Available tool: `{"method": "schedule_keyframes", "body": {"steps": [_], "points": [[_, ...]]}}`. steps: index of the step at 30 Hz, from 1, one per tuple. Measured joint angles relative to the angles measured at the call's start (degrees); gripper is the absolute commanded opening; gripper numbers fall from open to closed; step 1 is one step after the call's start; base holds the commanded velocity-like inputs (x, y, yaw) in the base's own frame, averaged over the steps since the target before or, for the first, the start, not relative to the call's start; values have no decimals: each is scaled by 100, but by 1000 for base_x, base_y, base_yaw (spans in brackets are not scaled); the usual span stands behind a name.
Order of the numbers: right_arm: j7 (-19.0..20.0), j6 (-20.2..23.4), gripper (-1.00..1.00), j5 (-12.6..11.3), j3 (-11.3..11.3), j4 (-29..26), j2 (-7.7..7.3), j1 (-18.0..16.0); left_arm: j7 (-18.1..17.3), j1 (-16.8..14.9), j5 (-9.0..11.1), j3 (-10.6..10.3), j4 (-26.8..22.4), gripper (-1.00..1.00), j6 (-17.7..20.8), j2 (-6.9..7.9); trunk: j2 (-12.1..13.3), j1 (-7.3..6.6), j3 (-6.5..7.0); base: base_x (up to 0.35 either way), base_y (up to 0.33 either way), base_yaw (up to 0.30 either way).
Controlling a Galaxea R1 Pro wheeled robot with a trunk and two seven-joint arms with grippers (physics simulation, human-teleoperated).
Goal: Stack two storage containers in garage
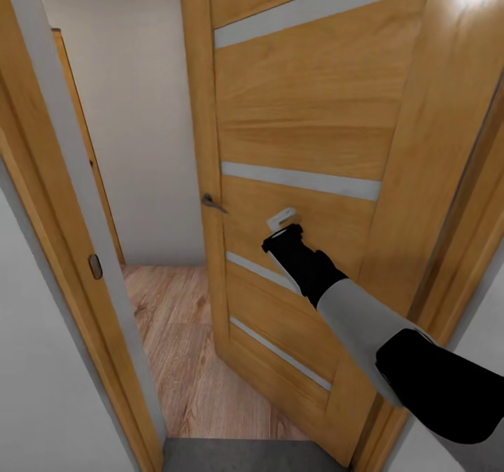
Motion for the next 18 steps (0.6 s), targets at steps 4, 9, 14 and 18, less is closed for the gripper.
{"method": "schedule_keyframes", "body": {"steps": [4,9,14,18], "points": [[2,-18,100,-32,2,186,0,-157,0,-2,0,-1,1,100,0,0,0,0,1,0,0,0],[-2,-9,100,-2,-17,248,0,-239,0,-3,0,-1,-1,100,1,1,0,0,0,0,0,0],[-13,111,100,136,-39,-457,0,-251,0,0,0,-7,0,100,0,7,0,0,1,0,0,0],[-9,243,100,125,-61,-700,0,-247,2,0,0,-4,6,100,2,8,0,0,1,0,0,0]]}}
